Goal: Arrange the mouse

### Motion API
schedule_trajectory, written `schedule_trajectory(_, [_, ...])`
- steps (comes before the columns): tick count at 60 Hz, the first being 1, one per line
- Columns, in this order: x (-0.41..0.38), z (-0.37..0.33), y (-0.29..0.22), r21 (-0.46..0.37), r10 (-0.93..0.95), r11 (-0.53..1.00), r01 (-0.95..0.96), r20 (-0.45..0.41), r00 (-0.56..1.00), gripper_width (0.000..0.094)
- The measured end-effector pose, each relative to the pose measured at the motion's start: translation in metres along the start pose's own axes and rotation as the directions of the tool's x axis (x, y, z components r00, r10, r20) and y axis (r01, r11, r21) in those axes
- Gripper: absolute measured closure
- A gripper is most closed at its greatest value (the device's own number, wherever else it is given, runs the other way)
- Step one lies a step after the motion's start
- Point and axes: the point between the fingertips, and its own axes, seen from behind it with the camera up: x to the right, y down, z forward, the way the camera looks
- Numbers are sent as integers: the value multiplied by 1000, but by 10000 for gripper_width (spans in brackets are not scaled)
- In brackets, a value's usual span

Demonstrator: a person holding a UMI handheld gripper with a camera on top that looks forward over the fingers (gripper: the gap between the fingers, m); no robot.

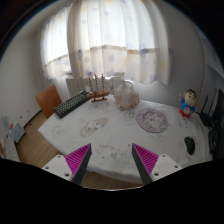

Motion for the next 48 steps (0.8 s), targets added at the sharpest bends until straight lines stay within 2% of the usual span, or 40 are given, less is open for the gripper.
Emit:
schedule_trajectory(9, [78, -3, 19, -9, 31, 999, -33, -125, 992, 90])
schedule_trajectory(10, [66, -7, 18, -10, 41, 999, -43, -146, 989, 91])
schedule_trajectory(15, [133, -11, 42, -15, 71, 997, -76, -219, 973, 91])
schedule_trajectory(28, [230, -36, 85, -5, 162, 984, -177, -375, 913, 91])
schedule_trajectory(37, [284, -52, 106, 5, 184, 979, -203, -445, 877, 91])
schedule_trajectory(48, [335, -50, 118, 44, 178, 983, -179, -464, 868, 90])
